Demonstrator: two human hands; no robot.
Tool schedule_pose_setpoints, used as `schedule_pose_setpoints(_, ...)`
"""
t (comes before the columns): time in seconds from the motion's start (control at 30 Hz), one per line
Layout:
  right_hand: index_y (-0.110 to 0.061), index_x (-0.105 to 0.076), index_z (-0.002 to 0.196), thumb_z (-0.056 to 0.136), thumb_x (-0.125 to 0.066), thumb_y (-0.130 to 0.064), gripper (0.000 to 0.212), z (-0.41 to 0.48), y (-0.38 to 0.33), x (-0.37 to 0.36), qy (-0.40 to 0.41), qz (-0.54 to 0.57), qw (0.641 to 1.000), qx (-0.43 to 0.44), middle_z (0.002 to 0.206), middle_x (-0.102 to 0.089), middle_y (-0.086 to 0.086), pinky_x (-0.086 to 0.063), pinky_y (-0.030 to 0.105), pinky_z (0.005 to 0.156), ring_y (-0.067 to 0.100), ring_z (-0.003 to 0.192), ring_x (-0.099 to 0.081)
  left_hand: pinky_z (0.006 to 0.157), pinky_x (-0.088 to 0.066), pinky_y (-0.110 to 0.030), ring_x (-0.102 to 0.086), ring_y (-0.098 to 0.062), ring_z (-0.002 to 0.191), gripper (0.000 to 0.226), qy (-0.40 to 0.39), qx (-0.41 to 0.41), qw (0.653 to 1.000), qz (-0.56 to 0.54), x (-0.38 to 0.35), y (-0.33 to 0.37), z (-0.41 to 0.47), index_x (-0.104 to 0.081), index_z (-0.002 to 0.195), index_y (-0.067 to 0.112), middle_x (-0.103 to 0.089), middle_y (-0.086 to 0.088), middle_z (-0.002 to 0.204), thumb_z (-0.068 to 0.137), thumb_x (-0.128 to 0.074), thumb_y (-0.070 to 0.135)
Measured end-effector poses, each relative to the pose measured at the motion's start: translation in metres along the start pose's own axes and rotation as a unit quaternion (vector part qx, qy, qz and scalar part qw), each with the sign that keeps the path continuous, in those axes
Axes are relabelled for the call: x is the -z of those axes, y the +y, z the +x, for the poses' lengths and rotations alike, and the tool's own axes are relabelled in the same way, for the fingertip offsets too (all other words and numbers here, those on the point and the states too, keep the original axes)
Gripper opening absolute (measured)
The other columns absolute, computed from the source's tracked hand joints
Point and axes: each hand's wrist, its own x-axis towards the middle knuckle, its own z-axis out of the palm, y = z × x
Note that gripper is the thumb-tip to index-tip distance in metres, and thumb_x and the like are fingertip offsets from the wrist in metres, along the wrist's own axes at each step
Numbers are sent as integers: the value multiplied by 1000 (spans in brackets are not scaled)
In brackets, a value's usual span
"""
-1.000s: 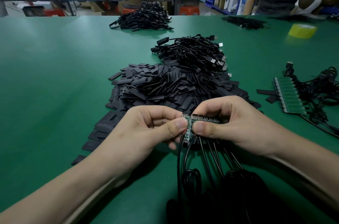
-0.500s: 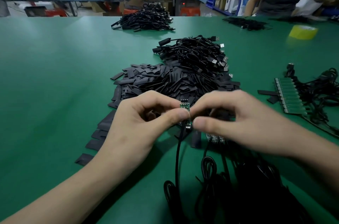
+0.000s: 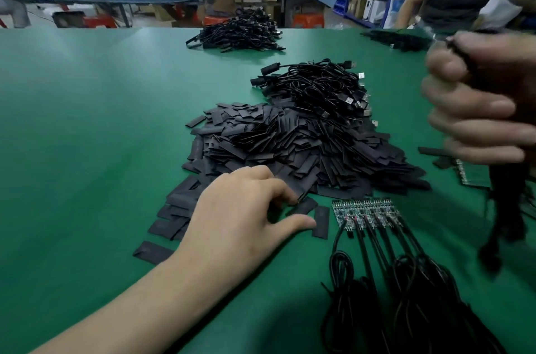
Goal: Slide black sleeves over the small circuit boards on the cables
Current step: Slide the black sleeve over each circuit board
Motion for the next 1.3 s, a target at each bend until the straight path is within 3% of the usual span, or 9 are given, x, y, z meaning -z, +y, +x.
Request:
schedule_pose_setpoints(0.1,-16,-57,82,85,-72,-54,41,-5,1,-2,41,-144,986,-76,53,-35,-7,-35,14,41,8,34,-28,76,-47,-25,-52,1,87,31,-5,13,1000,-26,1,0,0,-72,91,43,-59,21,88,79,-62,70)
schedule_pose_setpoints(0.27,-26,-65,83,92,-51,-56,35,8,43,-41,78,-359,922,-120,56,-42,-12,-30,19,40,9,45,-34,80,-50,-29,-53,0,87,20,-7,8,999,-41,3,0,0,-73,85,39,-62,21,86,83,-66,58)
schedule_pose_setpoints(0.4,-27,-70,84,88,-57,-60,35,13,62,-50,121,-306,936,-120,51,-36,-13,-29,18,38,8,42,-31,72,-52,-36,-59,-7,81,19,45,-66,997,3,7,-1,0,-75,86,32,-65,16,82,92,-64,46)
schedule_pose_setpoints(0.57,-18,-75,87,75,-62,-74,59,10,67,-51,127,-237,955,-124,51,-26,-3,-21,21,43,15,42,-21,63,-52,-38,-64,-17,72,15,138,-140,980,-38,10,-2,-2,-75,89,25,-67,13,88,96,-67,35)
schedule_pose_setpoints(0.73,-13,-77,92,73,-74,-53,44,9,68,-54,86,-120,980,-137,49,-25,-5,-19,16,39,12,42,-15,60,-53,-38,-66,-19,67,16,164,-194,967,-26,9,-1,-4,-77,88,20,-73,10,86,97,-69,30)
schedule_pose_setpoints(0.93,-18,-78,81,72,-75,-52,36,6,67,-56,80,-102,981,-144,48,-25,-5,-19,15,38,10,40,-15,61,-55,-38,-69,-21,70,17,183,-224,957,-13,8,-2,-3,-77,86,15,-74,7,88,97,-69,26)
schedule_pose_setpoints(1.1,-20,-78,78,85,-74,-32,15,3,67,-56,64,-103,988,-93,41,-37,-13,-23,14,33,2,32,-26,70,-56,-37,-71,-13,83,13,130,-211,966,-79,6,-3,-3,-77,95,19,-73,12,95,94,-73,32)
schedule_pose_setpoints(1.2,-19,-78,75,94,-71,-22,20,2,68,-56,42,-112,991,-59,45,-55,-6,-34,7,41,-3,37,-44,76,-56,-31,-69,-5,89,28,87,-172,973,-129,6,-4,-2,-77,108,24,-71,14,99,86,-77,41)
schedule_pose_setpoints(1.3,-21,-78,88,87,-73,-48,28,4,73,-55,54,-218,974,-41,68,-59,23,-35,33,61,17,59,-46,75,-53,-21,-66,0,84,27,68,-148,974,-159,6,-3,-1,-79,105,26,-70,14,93,83,-77,41)
